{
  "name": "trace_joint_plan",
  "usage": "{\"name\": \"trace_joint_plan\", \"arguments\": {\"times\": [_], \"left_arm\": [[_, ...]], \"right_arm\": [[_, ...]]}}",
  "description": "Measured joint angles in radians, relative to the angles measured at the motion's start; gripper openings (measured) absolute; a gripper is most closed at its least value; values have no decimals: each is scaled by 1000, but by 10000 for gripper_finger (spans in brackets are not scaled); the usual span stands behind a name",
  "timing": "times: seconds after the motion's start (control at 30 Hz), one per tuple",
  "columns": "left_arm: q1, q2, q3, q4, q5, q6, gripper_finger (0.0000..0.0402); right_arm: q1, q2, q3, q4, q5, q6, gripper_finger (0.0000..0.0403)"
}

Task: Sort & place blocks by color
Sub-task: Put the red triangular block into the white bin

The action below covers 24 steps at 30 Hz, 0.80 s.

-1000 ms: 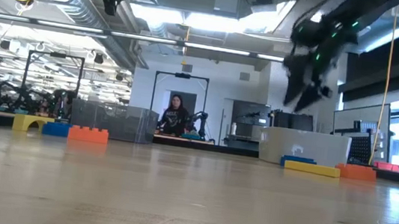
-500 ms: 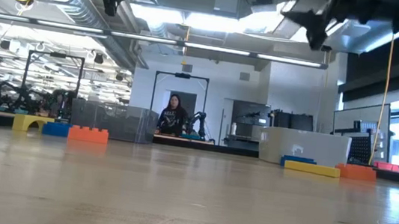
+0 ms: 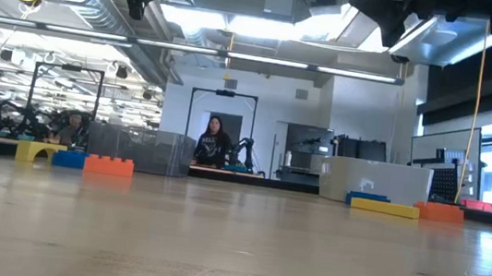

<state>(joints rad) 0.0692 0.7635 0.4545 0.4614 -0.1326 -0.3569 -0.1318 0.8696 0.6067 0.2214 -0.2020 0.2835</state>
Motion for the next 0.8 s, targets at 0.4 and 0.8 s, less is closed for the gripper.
{"name": "trace_joint_plan", "arguments": {"times": [0.4, 0.8], "left_arm": [[0, 0, 0, 0, -8, 0, 206], [0, 0, 0, 1, -8, -1, 206]], "right_arm": [[18, 9, 84, -197, -36, 258, 274], [327, 158, 276, -1017, -188, 919, 274]]}}
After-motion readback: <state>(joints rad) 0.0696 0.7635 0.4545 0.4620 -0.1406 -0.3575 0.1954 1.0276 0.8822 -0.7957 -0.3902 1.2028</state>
